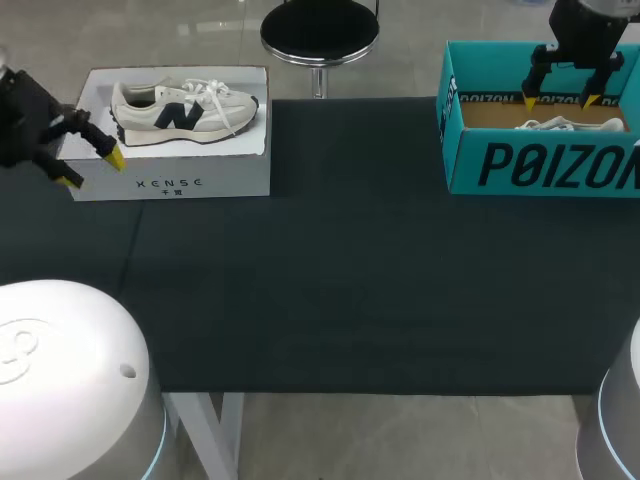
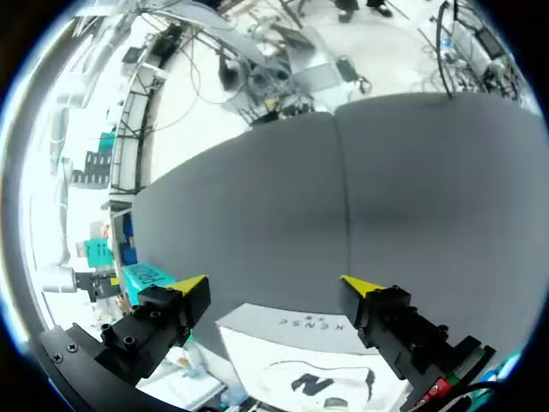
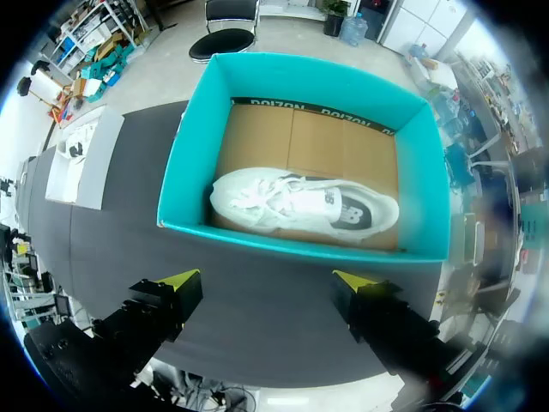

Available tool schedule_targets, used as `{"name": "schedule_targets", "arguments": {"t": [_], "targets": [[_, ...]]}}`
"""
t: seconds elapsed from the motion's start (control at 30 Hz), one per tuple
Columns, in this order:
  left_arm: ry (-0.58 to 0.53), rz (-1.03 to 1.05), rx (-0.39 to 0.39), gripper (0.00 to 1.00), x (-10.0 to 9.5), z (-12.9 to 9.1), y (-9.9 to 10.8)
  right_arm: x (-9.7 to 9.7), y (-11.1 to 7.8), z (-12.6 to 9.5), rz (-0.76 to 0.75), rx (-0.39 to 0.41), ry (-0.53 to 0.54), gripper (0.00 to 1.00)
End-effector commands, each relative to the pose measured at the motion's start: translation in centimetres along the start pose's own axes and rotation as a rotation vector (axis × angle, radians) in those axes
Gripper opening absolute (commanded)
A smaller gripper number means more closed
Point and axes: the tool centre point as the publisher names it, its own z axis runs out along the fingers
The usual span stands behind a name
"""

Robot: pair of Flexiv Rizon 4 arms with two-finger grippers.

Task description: Take the shoe out of the shoebox, open the shoe tongue, remove and reinsert the insole, then place the shoe into the shoebox

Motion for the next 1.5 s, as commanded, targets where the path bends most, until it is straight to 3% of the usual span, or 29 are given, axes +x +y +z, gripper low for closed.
{"name": "schedule_targets", "arguments": {"t": [0.03,0.13,0.17,0.77,0.83,0.97,1.1,1.23,1.47,1.5], "targets": [[0.219,0.270,0.236,1.00,2.6,-1.6,3.2,0.0,0.0,0.0,0.000,-0.001,0.000,1.00],[0.246,0.245,0.253,1.00,4.0,-2.2,4.9,0.0,0.0,0.0,0.000,-0.001,0.000,1.00],[0.275,0.240,0.224,1.00,4.3,-2.4,5.4,0.0,0.0,0.0,0.000,-0.001,0.000,1.00],[0.275,0.240,0.224,1.00,4.3,-2.4,5.4,0.0,0.0,0.0,0.000,-0.001,0.000,1.00],[0.374,0.274,0.179,1.00,4.2,-2.5,6.4,0.0,0.0,0.0,0.000,-0.001,0.000,1.00],[0.518,0.222,0.098,1.00,5.5,-4.3,10.5,0.0,0.0,0.0,0.000,-0.001,0.000,1.00],[0.570,0.147,0.073,1.00,7.3,-5.5,13.6,0.0,0.0,0.0,0.000,-0.001,0.000,1.00],[0.590,0.069,0.055,1.00,8.8,-5.8,15.3,0.0,0.0,0.0,0.000,-0.001,0.000,1.00],[0.507,-0.061,0.013,1.00,11.8,-4.2,18.4,0.0,0.0,0.0,0.000,-0.001,0.000,1.00],[0.486,-0.072,0.002,1.00,11.5,-4.2,18.0,0.0,0.0,0.0,0.000,-0.001,0.000,1.00]]}}
